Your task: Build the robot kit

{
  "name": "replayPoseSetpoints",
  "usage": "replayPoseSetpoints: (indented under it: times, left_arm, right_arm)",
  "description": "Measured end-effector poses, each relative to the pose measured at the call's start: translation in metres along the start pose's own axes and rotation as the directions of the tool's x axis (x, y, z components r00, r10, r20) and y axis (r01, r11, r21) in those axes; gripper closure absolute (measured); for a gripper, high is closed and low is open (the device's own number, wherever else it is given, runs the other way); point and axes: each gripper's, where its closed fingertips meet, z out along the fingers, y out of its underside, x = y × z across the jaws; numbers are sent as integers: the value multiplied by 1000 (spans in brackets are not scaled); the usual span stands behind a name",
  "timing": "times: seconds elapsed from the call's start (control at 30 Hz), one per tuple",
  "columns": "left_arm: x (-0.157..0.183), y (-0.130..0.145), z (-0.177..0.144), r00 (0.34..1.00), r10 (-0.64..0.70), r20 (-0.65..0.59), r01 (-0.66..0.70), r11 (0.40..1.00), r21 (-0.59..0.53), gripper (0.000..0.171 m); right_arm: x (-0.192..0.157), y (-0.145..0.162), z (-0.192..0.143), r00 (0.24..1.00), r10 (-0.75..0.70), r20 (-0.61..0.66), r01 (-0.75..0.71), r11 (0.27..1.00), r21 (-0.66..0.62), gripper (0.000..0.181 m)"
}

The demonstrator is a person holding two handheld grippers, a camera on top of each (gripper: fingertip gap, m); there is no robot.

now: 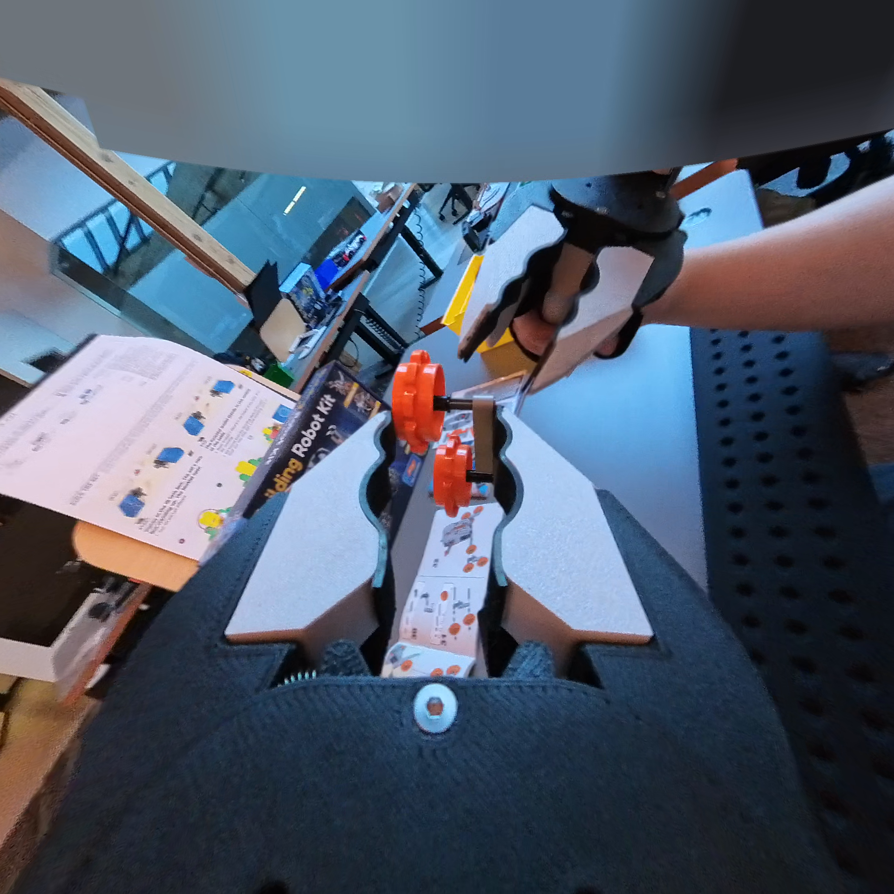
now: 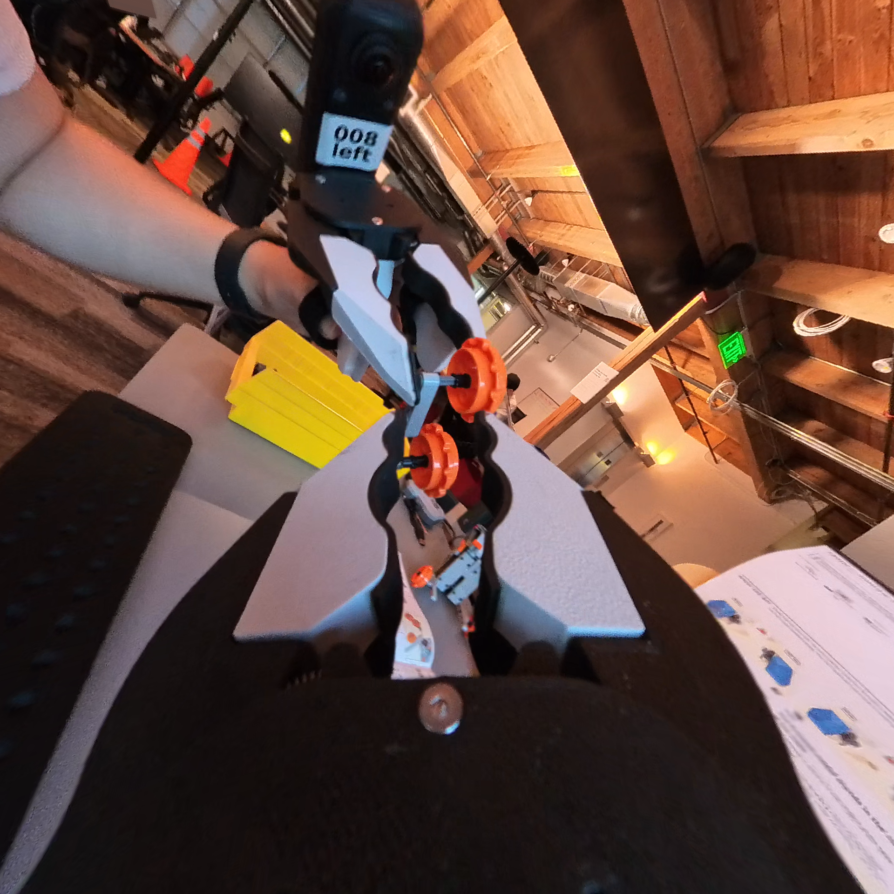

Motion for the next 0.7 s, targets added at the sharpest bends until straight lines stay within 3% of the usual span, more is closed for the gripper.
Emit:
replayPoseSetpoints:
  times: [0.1, 0.23, 0.47, 0.7]
  left_arm:
    - [-5, -5, 2, 996, -83, -45, 83, 997, 2, 134]
    - [-13, -11, 3, 984, -164, -73, 166, 986, 21, 134]
    - [-6, -7, 10, 990, -122, -74, 121, 992, -21, 134]
    - [11, 1, 15, 986, -120, -116, 118, 993, -32, 134]
  right_arm:
    - [9, 2, 4, 999, -38, -23, 38, 999, -16, 149]
    - [25, -7, 3, 997, 70, -41, -68, 996, 55, 147]
    - [27, -7, 2, 988, 155, -23, -153, 986, 71, 147]
    - [21, 14, -1, 926, 369, 82, -373, 927, 40, 147]
